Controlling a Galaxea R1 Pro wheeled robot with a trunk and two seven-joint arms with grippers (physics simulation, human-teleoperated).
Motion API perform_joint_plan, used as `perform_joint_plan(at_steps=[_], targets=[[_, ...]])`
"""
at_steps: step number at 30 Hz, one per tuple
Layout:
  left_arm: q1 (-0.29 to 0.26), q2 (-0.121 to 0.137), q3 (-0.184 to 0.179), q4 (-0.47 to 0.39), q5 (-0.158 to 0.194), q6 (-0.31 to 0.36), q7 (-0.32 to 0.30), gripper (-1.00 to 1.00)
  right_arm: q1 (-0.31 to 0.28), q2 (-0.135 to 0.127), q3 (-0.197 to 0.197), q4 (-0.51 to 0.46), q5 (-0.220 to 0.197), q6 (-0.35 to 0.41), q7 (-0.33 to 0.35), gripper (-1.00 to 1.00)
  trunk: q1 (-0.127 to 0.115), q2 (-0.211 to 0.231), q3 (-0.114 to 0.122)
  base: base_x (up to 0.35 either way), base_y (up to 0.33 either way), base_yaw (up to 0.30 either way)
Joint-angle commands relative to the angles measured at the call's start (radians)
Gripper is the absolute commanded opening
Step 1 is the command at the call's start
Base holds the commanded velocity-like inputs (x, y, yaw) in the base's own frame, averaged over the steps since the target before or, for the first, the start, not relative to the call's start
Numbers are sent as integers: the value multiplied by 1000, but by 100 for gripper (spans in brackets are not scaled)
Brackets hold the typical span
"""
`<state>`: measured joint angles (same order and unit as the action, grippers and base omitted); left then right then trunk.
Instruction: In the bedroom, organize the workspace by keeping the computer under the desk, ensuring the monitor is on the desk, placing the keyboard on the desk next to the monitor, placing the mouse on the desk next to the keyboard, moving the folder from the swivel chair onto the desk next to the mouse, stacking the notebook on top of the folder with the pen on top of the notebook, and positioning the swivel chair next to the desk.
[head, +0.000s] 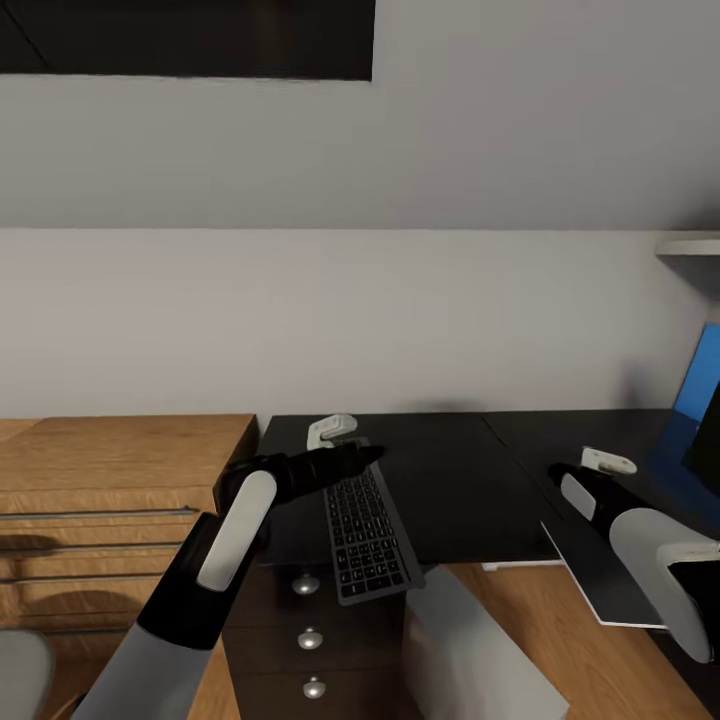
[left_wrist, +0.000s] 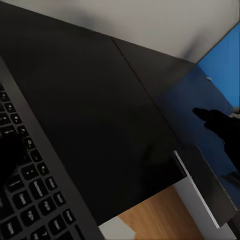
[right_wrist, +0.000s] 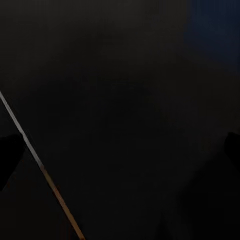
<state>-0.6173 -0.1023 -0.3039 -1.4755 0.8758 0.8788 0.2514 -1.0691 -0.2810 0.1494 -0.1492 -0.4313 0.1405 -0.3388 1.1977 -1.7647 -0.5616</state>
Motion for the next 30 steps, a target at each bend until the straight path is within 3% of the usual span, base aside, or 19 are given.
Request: perform_joint_plan(at_steps=[1, 14, 17, 19, 26, 28, 30], targets=[[-1, 0, 0, 2, 6, 2, 12, 100, 0, 3, 8, -9, -5, 9, -6, 100, -4, 7, 2, 0, 0, 0], [-1, -5, -31, 39, -74, -1, 42, 100, 0, 58, 9, -75, 6, 35, -25, 100, -54, 98, 43, 0, 0, 0], [-1, -5, -41, 76, -83, -3, 44, 100, 14, 84, 9, -134, 15, 40, -72, 100, -58, 105, 46, 0, 0, 0], [-1, -5, -42, 85, -84, -4, 43, 100, 32, 89, 9, -173, 16, 49, -94, 100, -58, 105, 46, 0, 0, 0], [-1, -5, -41, 103, -90, -4, 42, 100, 217, 96, 7, -585, 14, 232, -208, 100, -58, 105, 46, 0, 0, 0], [-1, -5, -41, 104, -91, -4, 42, 100, 307, 96, 7, -755, 13, 300, -245, 100, -58, 105, 46, 0, 0, 0], [-1, -5, -40, 104, -91, -5, 42, 100, 363, 96, 7, -862, 12, 334, -265, 100, -58, 105, 46, 0, 0, 0]])
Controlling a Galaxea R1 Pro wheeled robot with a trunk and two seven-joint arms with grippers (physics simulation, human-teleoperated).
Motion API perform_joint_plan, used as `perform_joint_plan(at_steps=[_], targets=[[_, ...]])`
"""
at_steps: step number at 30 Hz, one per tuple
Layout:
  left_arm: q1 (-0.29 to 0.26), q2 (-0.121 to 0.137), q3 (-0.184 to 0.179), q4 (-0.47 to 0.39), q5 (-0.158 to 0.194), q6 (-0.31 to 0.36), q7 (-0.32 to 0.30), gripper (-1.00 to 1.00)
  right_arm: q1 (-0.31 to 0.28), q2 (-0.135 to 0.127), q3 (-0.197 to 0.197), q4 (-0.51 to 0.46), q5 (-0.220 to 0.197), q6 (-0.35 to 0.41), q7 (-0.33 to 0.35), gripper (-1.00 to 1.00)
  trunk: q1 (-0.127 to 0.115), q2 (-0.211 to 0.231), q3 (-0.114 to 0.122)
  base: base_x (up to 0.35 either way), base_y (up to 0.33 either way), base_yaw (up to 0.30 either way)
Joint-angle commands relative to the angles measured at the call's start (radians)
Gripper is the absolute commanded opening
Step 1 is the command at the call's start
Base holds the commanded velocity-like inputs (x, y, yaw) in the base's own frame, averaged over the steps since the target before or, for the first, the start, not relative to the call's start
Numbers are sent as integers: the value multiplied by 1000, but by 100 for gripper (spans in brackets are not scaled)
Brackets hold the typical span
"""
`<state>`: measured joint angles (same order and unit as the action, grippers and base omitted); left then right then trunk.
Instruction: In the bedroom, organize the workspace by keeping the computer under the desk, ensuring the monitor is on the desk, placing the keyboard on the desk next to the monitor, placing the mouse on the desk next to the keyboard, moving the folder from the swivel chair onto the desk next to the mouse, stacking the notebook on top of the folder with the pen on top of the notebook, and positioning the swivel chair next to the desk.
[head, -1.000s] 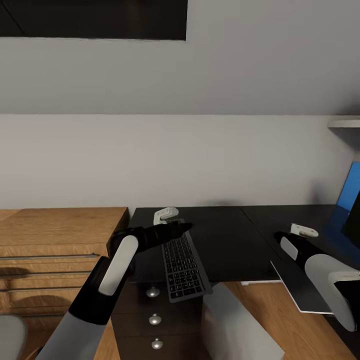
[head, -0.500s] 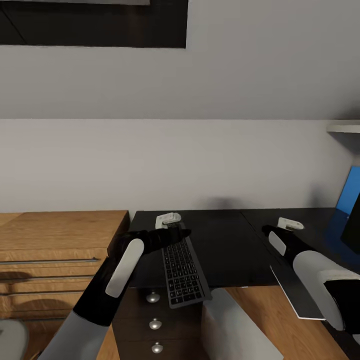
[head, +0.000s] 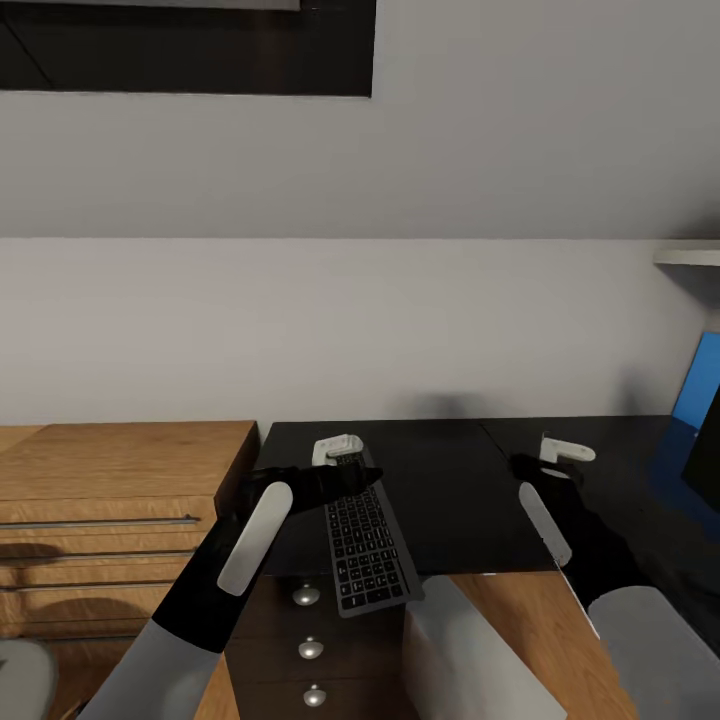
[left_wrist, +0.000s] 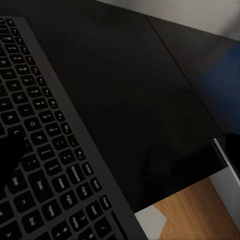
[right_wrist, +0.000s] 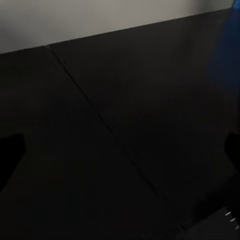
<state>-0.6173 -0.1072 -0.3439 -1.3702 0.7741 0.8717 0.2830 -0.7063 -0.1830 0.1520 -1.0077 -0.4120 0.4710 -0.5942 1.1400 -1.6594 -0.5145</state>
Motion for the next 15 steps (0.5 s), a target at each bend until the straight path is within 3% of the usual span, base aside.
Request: perform_joint_plan(at_steps=[1, 3, 8, 15], targets=[[-1, 0, -1, -1, 10, 2, 10, 100, 26, -1, 4, -53, -9, 18, -17, 100, 0, -1, -1, 0, 0, 0], [-1, 0, 0, -1, 11, 2, 10, 100, 97, -1, 5, -188, -10, 50, -32, 100, 0, -1, -1, 0, 0, 0], [-1, 1, 2, -7, 12, 1, 9, 100, 223, 0, 7, -388, -11, 85, -46, 100, 0, -1, -1, 0, 0, 0], [0, 1, 3, -9, 13, 1, 8, 100, 255, 2, 9, -430, -13, 90, -47, 100, 0, -1, -1, 0, 0, 0]])
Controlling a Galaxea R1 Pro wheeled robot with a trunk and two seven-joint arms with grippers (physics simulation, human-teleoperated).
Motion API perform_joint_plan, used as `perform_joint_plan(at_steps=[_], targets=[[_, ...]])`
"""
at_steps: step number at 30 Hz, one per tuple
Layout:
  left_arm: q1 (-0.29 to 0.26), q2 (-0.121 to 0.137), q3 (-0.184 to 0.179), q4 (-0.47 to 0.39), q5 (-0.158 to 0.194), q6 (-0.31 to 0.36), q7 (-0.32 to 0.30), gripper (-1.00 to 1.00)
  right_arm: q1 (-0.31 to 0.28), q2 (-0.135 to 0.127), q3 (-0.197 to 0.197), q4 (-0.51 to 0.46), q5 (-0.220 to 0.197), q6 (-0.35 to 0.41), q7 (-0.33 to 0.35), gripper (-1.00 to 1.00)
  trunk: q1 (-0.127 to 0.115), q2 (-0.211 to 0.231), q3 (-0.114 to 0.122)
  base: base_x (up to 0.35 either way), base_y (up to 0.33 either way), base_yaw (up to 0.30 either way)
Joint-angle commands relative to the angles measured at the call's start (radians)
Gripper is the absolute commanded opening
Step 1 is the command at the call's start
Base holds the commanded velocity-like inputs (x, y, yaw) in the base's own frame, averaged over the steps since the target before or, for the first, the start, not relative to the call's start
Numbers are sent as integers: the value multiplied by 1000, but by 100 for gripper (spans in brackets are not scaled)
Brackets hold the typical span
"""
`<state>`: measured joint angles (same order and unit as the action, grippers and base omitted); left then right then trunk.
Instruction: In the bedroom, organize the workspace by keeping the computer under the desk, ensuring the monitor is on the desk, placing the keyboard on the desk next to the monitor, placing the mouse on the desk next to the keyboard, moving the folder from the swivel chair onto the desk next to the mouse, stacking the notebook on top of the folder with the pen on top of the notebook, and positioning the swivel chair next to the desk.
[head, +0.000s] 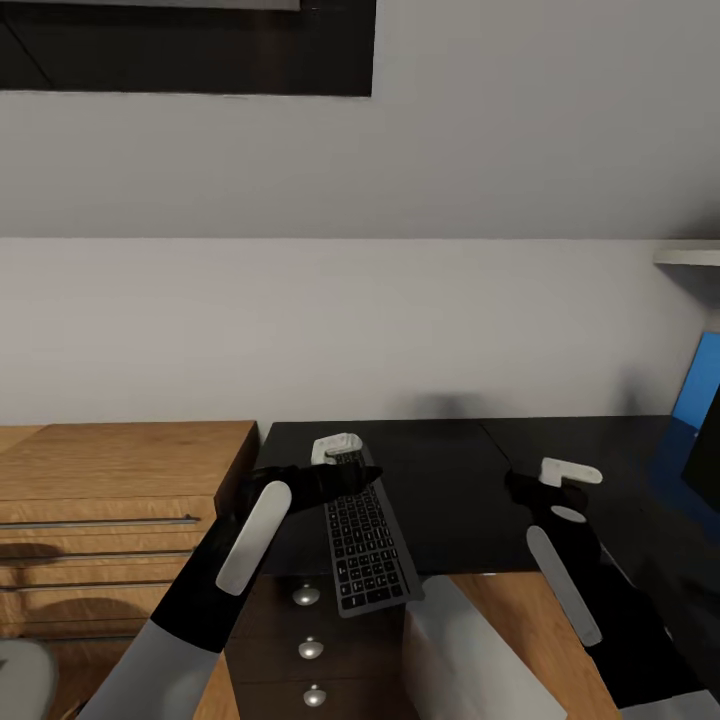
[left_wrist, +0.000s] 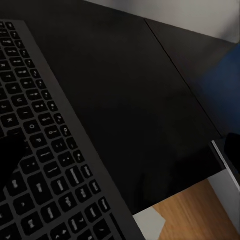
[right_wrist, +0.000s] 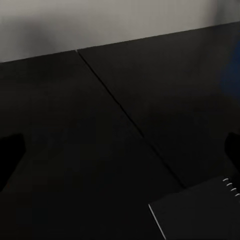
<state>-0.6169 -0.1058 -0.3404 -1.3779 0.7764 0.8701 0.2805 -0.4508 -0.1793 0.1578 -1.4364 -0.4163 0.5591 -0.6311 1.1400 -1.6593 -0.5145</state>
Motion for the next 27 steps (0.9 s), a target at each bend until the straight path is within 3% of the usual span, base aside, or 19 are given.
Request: perform_joint_plan(at_steps=[1, 5, 8, 12, 27], targets=[[-1, 0, 0, -1, 11, 2, 10, 100, 0, -1, 3, -2, -9, 2, -10, 100, 0, -1, -1, 0, 0, 0], [-1, 0, 0, -1, 11, 2, 10, 100, 2, 11, 7, -5, -8, -3, -10, 100, 0, -1, -1, -79, 72, 0], [-1, 0, 0, -1, 11, 2, 10, 100, 3, 44, 12, -6, -4, -9, -10, 100, 0, -1, -1, -206, 187, -6], [-1, 0, 0, -1, 11, 3, 9, 100, 3, 66, 12, -7, -4, -23, -10, 100, 0, -1, -1, -238, 216, -81], [-1, -1, -4, -23, 11, 3, 9, 100, 3, 69, 14, -6, -1, -26, -10, 100, 0, -1, -1, -274, 205, -46]])
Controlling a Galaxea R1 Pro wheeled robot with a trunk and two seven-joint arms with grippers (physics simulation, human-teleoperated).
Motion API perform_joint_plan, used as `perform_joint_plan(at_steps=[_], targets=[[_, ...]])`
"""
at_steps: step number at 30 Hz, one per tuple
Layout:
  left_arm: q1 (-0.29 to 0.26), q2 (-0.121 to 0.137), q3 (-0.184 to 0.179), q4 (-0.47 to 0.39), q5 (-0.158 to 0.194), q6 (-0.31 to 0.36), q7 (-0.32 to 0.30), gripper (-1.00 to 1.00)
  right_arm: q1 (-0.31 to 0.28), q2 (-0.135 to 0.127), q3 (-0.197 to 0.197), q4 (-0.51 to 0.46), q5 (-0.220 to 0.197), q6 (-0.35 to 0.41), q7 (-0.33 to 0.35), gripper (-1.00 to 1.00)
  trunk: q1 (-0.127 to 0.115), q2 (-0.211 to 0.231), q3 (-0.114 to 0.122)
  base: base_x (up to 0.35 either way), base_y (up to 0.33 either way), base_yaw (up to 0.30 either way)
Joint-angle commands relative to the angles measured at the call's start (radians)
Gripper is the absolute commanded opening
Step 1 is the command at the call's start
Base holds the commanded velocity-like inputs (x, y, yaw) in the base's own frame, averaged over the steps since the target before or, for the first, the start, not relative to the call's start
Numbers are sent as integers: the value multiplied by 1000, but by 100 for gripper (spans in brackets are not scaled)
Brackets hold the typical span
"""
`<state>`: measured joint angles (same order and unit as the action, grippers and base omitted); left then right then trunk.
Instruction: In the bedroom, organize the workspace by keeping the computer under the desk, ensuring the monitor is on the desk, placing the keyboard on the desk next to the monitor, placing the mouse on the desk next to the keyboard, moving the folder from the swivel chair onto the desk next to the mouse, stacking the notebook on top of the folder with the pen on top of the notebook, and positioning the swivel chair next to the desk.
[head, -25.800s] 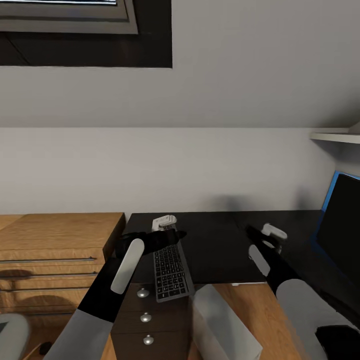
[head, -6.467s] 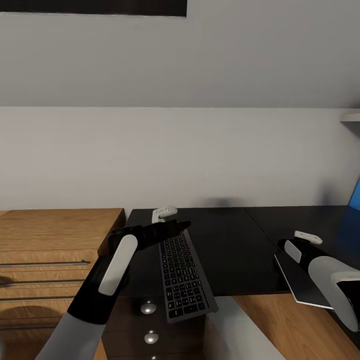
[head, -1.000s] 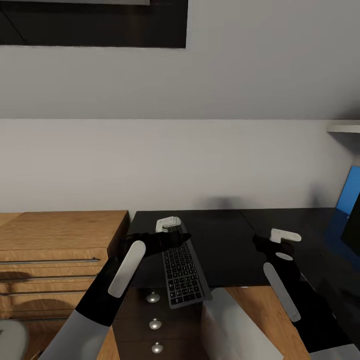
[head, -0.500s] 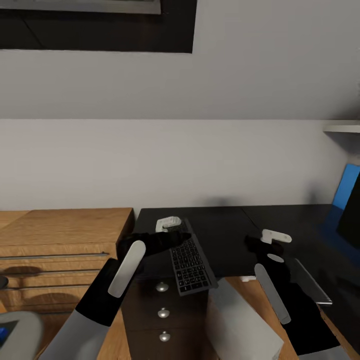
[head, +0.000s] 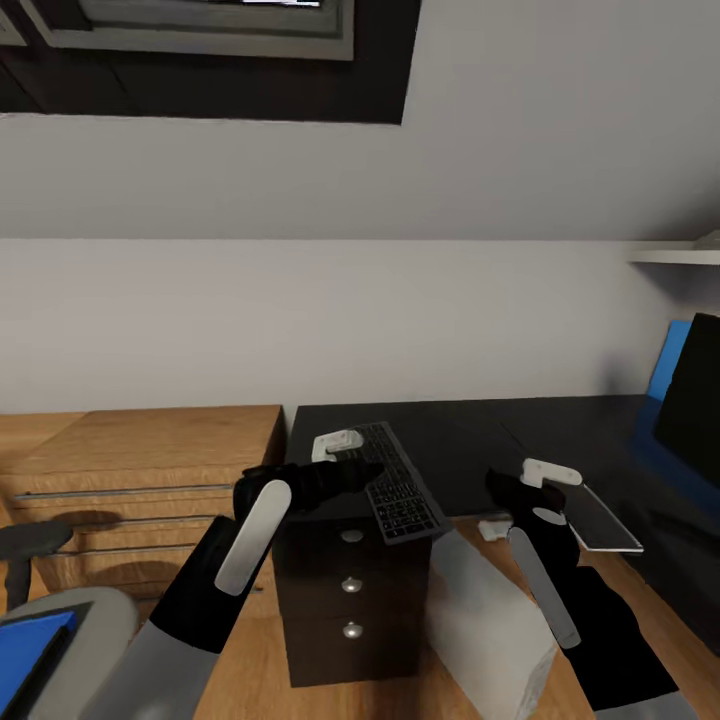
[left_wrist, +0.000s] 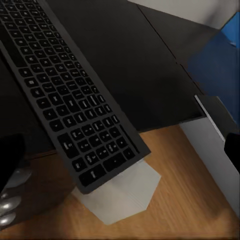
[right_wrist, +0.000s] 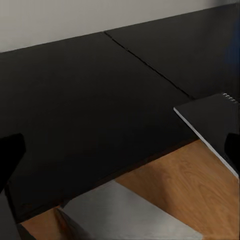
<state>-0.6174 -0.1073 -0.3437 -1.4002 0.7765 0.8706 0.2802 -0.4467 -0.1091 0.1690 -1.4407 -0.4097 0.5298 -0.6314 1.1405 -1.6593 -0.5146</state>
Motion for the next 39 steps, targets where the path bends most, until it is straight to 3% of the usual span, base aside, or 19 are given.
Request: perform_joint_plan(at_steps=[1, 8, 21, 29, 39], targets=[[-1, 0, 0, -4, 10, 2, 10, 100, -1, -1, 3, -1, -9, 3, -10, 100, -1, -1, -1, -274, 220, -89], [-1, 0, -1, -14, 11, 3, 9, 100, -1, 2, 5, 17, -13, 1, -9, 100, -1, -1, -4, -229, 216, -210], [0, 0, -1, -17, 12, 4, 7, 100, -1, 6, 9, 40, -17, -59, -10, 100, -1, -1, -21, -31, 33, -134], [0, 0, -1, -17, 12, 4, 7, 100, -1, 38, 5, 44, -16, -61, -9, 100, -1, -1, -31, -1, 1, -104], [-1, 0, -1, -18, 12, 4, 7, 100, -1, 47, 3, 76, -17, -88, -5, 100, -1, -1, -40, 0, 0, -98]])
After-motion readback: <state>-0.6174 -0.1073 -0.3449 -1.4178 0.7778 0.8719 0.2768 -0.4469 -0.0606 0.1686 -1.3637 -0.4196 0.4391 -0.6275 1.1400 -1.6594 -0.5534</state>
